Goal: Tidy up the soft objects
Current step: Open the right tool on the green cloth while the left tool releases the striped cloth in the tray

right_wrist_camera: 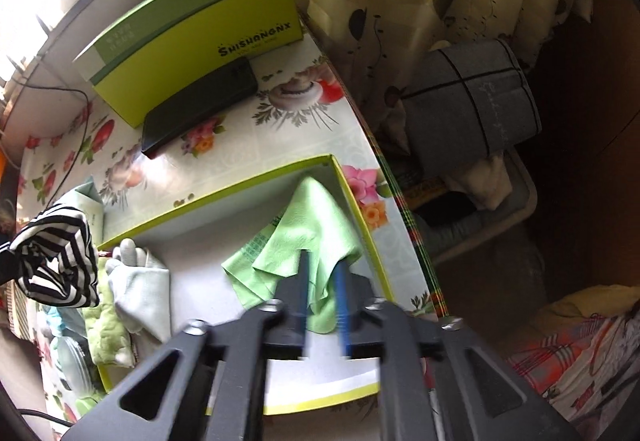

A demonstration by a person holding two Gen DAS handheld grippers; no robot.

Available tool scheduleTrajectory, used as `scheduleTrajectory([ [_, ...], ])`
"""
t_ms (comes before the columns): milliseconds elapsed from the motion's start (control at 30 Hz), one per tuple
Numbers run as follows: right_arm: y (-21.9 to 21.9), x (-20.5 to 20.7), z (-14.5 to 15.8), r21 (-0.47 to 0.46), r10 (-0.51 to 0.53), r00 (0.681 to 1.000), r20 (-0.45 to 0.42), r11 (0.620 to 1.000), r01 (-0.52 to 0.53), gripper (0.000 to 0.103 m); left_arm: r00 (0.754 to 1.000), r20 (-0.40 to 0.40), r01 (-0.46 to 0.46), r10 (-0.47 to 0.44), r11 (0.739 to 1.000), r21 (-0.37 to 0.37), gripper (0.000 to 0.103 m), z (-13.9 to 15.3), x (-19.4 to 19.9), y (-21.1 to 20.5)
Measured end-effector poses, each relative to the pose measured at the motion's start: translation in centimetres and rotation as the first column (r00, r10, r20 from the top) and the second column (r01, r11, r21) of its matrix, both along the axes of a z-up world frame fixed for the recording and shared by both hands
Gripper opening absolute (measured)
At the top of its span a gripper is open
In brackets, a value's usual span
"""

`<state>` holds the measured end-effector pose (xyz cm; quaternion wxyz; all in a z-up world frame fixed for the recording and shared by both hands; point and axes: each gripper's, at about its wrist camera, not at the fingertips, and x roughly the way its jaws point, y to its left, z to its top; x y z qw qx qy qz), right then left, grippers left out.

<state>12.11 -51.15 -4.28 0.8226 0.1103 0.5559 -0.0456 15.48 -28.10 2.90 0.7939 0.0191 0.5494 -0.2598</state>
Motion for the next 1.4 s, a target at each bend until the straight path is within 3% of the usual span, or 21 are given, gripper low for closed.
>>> scheduleTrajectory([
  [333, 0.7, -3.3, 1.7, 0.021, 0.005, 1.000, 0.030, 1.000, -0.006, 0.043, 0.995, -0.039, 0.087, -0.088, 0.996, -0.020, 0.004, -2.4, 1.0, -4.0],
  [567, 1.4, -4.5, 1.5, 0.060, 0.019, 1.000, 0.020, 0.998, -0.020, 0.043, 0.993, -0.055, 0.099, -0.101, 0.994, -0.035, 0.004, -4.3, 2.0, -5.6],
  [700, 2.1, -4.5, 1.0, 0.080, 0.035, 0.999, 0.008, 0.996, -0.036, 0.043, 0.988, -0.134, 0.072, -0.078, 0.996, -0.050, 0.007, -5.5, 2.5, -5.1],
  [833, 2.9, -4.5, 1.0, 0.092, 0.053, 0.999, 0.011, 0.994, -0.054, 0.043, 0.988, -0.140, 0.049, -0.059, 0.996, -0.071, 0.012, -5.2, 2.1, -3.7],
  [900, 3.3, -4.3, 1.2, 0.098, 0.062, 0.998, 0.014, 0.993, -0.063, 0.043, 0.990, -0.131, 0.038, -0.049, 0.996, -0.084, 0.025, -4.7, 2.0, -3.1],
  [967, 3.7, -4.1, 1.4, 0.101, 0.068, 0.997, 0.019, 0.992, -0.070, 0.043, 0.992, -0.120, 0.028, -0.039, 0.996, -0.089, 0.031, -4.2, 1.8, -2.4],
  [1400, 6.0, -4.0, 3.8, 0.109, 0.111, 0.993, 0.049, 0.987, -0.116, 0.043, 0.996, -0.087, -0.023, 0.018, 0.998, -0.061, 0.031, -1.7, -0.6, 1.6],
])
